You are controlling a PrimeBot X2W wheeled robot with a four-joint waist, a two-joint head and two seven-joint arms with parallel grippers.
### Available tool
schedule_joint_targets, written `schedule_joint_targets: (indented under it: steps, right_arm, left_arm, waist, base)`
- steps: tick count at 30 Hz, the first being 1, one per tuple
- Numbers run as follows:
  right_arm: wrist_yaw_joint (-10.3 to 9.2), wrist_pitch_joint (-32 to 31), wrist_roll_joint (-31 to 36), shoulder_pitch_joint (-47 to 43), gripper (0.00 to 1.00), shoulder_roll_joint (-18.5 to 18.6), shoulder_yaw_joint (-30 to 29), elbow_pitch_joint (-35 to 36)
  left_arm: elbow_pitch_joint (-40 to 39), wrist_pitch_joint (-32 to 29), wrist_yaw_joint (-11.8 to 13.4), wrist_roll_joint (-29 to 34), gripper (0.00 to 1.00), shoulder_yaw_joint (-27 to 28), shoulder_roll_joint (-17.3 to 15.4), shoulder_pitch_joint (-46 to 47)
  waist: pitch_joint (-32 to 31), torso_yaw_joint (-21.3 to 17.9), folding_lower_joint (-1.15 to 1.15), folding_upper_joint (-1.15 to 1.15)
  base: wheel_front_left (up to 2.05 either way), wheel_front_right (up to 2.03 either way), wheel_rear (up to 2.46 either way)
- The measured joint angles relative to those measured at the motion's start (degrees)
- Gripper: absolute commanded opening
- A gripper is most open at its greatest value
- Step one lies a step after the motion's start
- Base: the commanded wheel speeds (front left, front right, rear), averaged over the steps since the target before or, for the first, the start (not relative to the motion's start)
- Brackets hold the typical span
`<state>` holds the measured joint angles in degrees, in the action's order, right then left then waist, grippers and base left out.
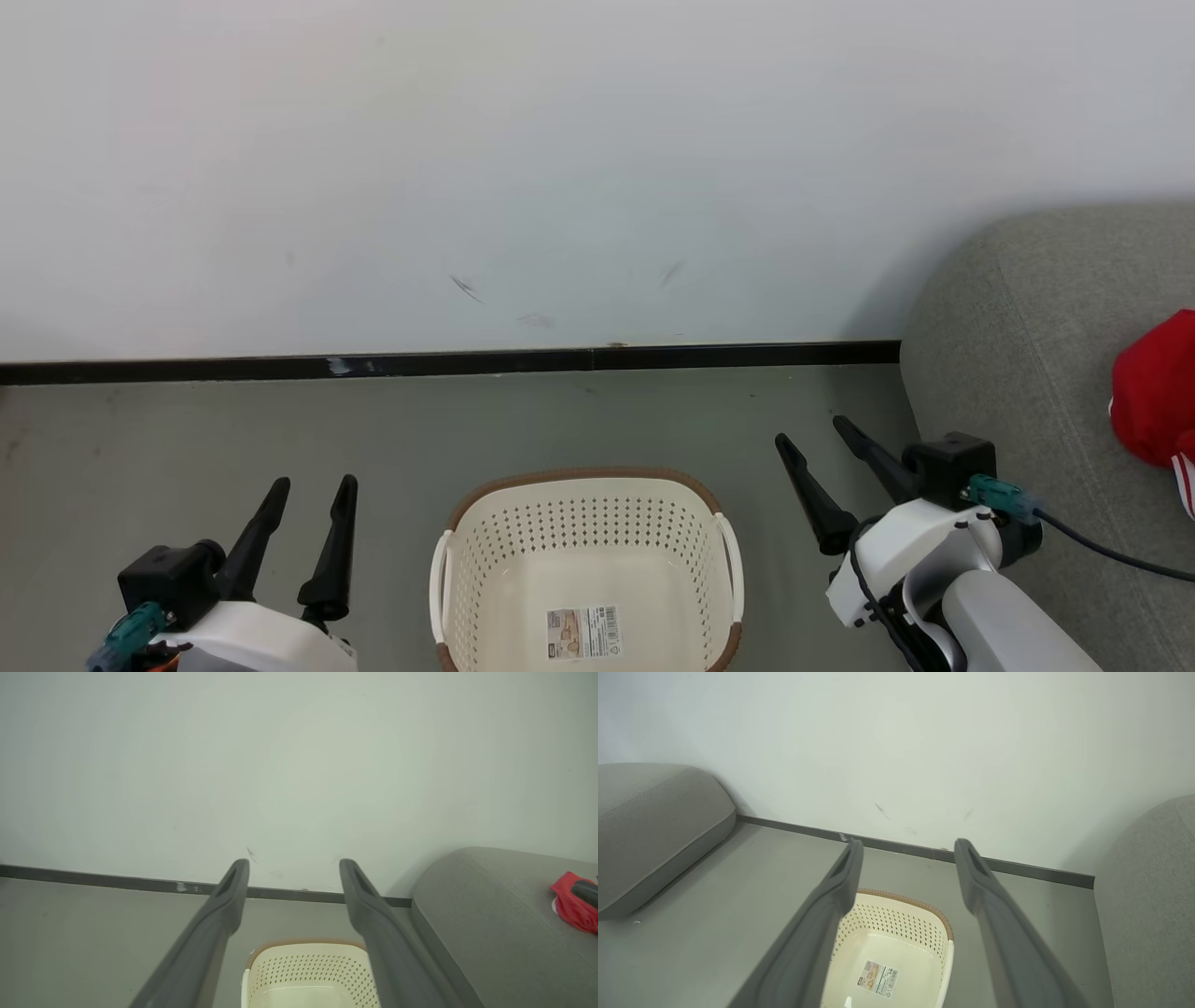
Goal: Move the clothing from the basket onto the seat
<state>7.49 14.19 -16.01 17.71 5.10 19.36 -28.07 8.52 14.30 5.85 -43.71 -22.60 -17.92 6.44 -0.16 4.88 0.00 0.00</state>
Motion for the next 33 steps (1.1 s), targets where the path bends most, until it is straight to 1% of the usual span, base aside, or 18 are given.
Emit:
schedule_joint_targets:
  steps: [4,13,26,27,28,33]
  right_arm:
    - [0.00,0.00,0.00,-0.20,1.00,-0.09,-0.22,0.54]
    - [0.00,0.00,0.19,-1.15,1.00,-0.41,-0.67,1.62]
    - [0.00,0.00,0.98,-1.31,1.00,-0.52,-0.85,2.23]
    - [0.00,0.00,0.99,-1.35,0.00,-0.52,-0.85,2.23]
    - [0.00,0.00,1.05,-1.37,0.00,-0.53,-0.82,2.18]
    - [0.00,-0.08,1.03,-4.94,0.00,-1.25,-0.09,-0.41]
  left_arm:
    - [0.08,0.00,-0.04,0.51,1.00,0.35,0.05,-0.01]
    - [0.34,0.00,-1.19,0.99,1.00,0.59,0.26,-0.02]
    - [1.26,0.00,-2.05,1.48,1.00,0.74,0.67,-0.02]
    - [1.31,0.00,-2.20,1.47,0.00,0.74,0.71,-0.02]
    - [1.37,0.00,-2.54,1.47,0.00,0.70,0.82,-0.02]
    - [3.97,-0.11,-2.48,1.35,0.00,-0.65,3.43,-2.06]
  waist:
    - [-0.07,-0.31,0.00,0.00]
    - [0.02,-0.80,0.00,0.00]
    - [0.05,-1.01,0.00,0.00]
    - [0.04,-1.03,0.00,0.00]
    - [0.03,-1.05,0.00,0.00]
    - [0.03,-1.05,0.00,0.00]
  base:
    - [0.00,0.00,0.00]
    - [0.00,0.00,0.00]
    - [0.00,0.00,0.00]
    - [0.00,0.00,0.00]
    - [0.00,0.00,0.00]
    - [0.00,0.00,0.00]
